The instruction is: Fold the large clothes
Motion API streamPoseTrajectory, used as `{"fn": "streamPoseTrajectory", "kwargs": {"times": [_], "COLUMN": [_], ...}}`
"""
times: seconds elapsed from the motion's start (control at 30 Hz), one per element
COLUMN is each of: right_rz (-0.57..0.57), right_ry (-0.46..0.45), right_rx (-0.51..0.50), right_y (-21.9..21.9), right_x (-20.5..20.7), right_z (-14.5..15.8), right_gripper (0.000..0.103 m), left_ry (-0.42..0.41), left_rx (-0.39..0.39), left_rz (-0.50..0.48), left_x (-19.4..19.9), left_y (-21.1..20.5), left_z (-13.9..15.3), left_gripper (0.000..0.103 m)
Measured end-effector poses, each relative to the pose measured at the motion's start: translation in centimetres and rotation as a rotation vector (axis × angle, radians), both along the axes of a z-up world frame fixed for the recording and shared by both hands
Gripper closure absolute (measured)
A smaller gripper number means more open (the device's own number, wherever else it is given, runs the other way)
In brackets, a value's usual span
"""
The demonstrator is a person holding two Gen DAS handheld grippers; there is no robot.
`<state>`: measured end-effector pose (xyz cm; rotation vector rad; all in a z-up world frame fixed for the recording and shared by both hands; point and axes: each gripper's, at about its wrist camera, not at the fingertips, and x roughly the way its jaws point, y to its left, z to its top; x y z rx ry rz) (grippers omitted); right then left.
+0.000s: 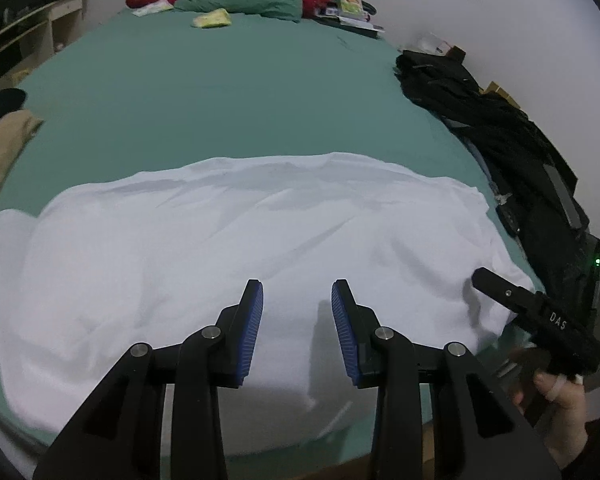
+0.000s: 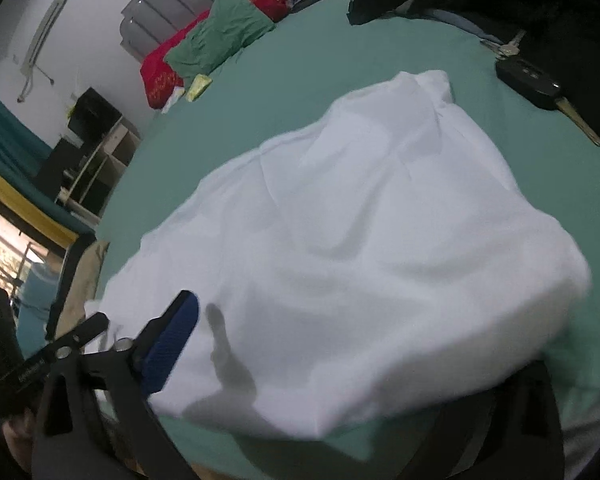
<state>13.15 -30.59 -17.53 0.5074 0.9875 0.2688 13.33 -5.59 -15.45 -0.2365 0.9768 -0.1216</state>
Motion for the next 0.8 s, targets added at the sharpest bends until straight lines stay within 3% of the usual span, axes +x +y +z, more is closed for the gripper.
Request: {"fn": "streamPoseTrajectory", "kwargs": {"times": [0.07, 0.17, 0.27, 0.33, 0.4, 0.43, 0.47, 0.8], "right_rz": [0.001, 0.027, 0.063, 0.072, 0.075, 0.093, 0.105, 0.242], "right_ry": [-0.011, -0.045, -0.048, -0.044, -0.041, -0.024, -0.021, -0.171], "right_rx": [-0.010, 0.076, 0.120, 0.139, 0.169, 0.217, 0.222, -0.009], "right_y": [0.6, 1.1, 2.2, 2.8, 2.8, 2.9, 3.1, 9.4], "right_x": [0.6, 1.3, 2.1, 2.8, 3.3, 3.6, 3.7, 3.1], "right_z": [0.1, 0.3, -0.1, -0.5, -0.8, -1.2, -1.2, 5.6], "right_gripper": [0.000, 0.000, 0.004, 0.017, 0.062, 0.076, 0.083, 0.088], "left_ry": [-0.005, 0.008, 0.091, 0.092, 0.088, 0.086, 0.083, 0.093], "left_rx": [-0.015, -0.024, -0.023, -0.015, 0.010, 0.016, 0.021, -0.014], "left_rz": [0.000, 0.007, -0.007, 0.003, -0.005, -0.008, -0.011, -0.040], "left_x": [1.0, 2.6, 4.3, 4.6, 4.6, 4.6, 4.6, 4.6], "left_y": [-0.1, -0.3, -0.8, -0.9, -1.2, -1.3, -1.3, -0.4], "left_z": [-0.3, -1.1, -3.4, -4.3, -4.3, -4.3, -4.4, -4.0], "left_gripper": [0.065, 0.065, 0.065, 0.065, 0.065, 0.065, 0.065, 0.065]}}
